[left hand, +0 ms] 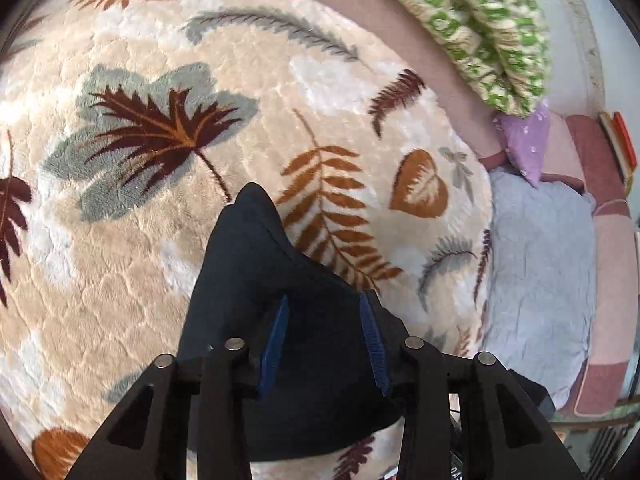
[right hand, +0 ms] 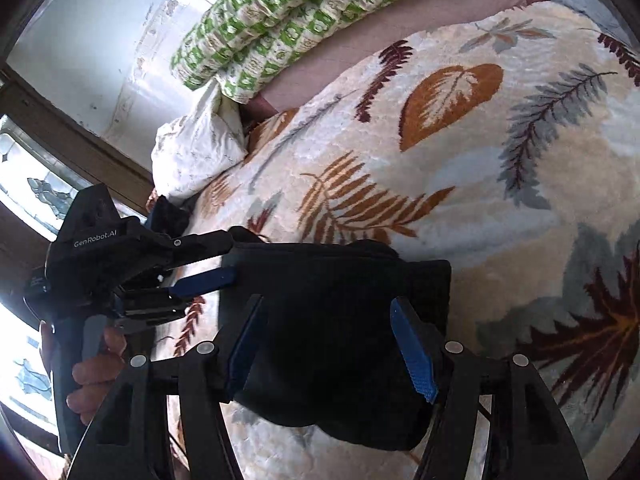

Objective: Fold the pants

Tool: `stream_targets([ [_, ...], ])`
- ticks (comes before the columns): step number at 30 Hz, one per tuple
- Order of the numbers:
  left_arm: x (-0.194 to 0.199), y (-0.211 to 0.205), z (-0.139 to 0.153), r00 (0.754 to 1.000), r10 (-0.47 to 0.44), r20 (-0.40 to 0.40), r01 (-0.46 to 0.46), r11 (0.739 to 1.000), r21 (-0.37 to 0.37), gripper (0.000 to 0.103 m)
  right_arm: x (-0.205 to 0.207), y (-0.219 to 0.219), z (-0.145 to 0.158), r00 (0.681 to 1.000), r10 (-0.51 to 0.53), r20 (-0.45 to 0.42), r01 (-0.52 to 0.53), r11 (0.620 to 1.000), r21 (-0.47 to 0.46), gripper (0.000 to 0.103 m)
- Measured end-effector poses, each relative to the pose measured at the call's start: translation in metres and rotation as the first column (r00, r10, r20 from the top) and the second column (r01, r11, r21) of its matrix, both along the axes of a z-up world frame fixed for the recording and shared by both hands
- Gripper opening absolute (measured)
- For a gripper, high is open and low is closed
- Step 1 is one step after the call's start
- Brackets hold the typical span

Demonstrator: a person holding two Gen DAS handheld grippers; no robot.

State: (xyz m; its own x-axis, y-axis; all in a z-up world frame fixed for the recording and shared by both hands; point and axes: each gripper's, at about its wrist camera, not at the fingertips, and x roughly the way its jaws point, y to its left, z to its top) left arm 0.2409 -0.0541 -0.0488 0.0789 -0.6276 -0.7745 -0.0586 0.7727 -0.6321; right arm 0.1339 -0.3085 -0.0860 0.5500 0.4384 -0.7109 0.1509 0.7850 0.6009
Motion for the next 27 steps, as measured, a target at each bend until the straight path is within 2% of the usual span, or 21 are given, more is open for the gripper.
stream_targets([
  [3,0.015,-0.007,-0.035,0.995,0.025,-0.097,-0.027,0.999,-0.022,0.005,0.014,-0.002,-0.024,0.999,-0.010,-0.049,0.010,1.000,-0.015,0.065],
  [6,0.020,-0.001,-0.050,0.989,0.036,-0.140,-0.052,0.993,-0.106,0.005,0.022,0.000,-0.028,0.999,0.013,-0.047,-0.016,0.997,-0.069,0.065],
  [10,0.016,0.005,-0.044,0.987,0.033,-0.154,-0.059,0.984,-0.168,0.004,0.025,0.001,-0.023,0.997,0.046,-0.063,-0.051,0.995,-0.080,0.068],
  [13,-0.003,0.023,-0.014,0.997,0.020,-0.069,-0.031,0.985,-0.167,0.015,0.011,-0.010,-0.004,0.999,0.021,-0.032,-0.021,1.000,-0.009,0.068],
  [14,-0.012,0.032,-0.003,0.999,0.011,-0.032,-0.016,0.987,-0.159,0.025,0.004,-0.013,0.003,1.000,0.010,-0.010,-0.010,1.000,0.015,0.069],
  [15,-0.024,0.038,0.006,1.000,0.004,0.002,-0.004,0.989,-0.150,0.040,-0.003,-0.015,0.011,1.000,0.007,0.010,-0.007,1.000,0.030,0.070],
  [16,-0.036,0.042,0.012,1.000,-0.002,0.030,0.007,0.990,-0.140,0.047,-0.011,-0.014,0.017,0.999,0.010,0.032,-0.011,0.999,0.044,0.070],
  [18,-0.057,0.053,0.018,0.997,-0.009,0.072,0.018,0.992,-0.123,0.050,-0.025,-0.011,0.025,0.997,0.017,0.072,-0.023,0.996,0.086,0.071],
  [21,-0.079,0.067,0.016,0.996,-0.033,0.083,0.042,0.993,-0.107,0.050,-0.042,-0.001,0.025,0.993,0.043,0.111,-0.057,0.991,0.119,0.074],
  [23,-0.086,0.070,0.001,0.997,-0.063,0.044,0.065,0.996,-0.057,0.047,-0.046,0.005,0.009,0.996,0.055,0.069,-0.062,0.993,0.102,0.075],
  [24,-0.086,0.070,-0.008,0.997,-0.071,0.023,0.071,0.997,-0.033,0.034,-0.046,0.007,-0.004,0.998,0.054,0.028,-0.057,0.993,0.102,0.075],
  [25,-0.087,0.072,-0.007,0.997,-0.068,0.037,0.068,0.998,0.003,0.026,-0.047,0.005,-0.012,0.999,0.036,0.015,-0.037,0.993,0.108,0.075],
  [26,-0.086,0.074,-0.005,0.996,-0.072,0.049,0.071,0.997,0.023,0.020,-0.048,0.003,-0.013,0.999,0.023,0.030,-0.026,0.994,0.110,0.075],
  [27,-0.085,0.078,-0.003,0.997,-0.069,0.037,0.068,0.998,0.011,0.020,-0.046,0.003,-0.010,0.999,0.028,0.028,-0.030,0.994,0.104,0.075],
])
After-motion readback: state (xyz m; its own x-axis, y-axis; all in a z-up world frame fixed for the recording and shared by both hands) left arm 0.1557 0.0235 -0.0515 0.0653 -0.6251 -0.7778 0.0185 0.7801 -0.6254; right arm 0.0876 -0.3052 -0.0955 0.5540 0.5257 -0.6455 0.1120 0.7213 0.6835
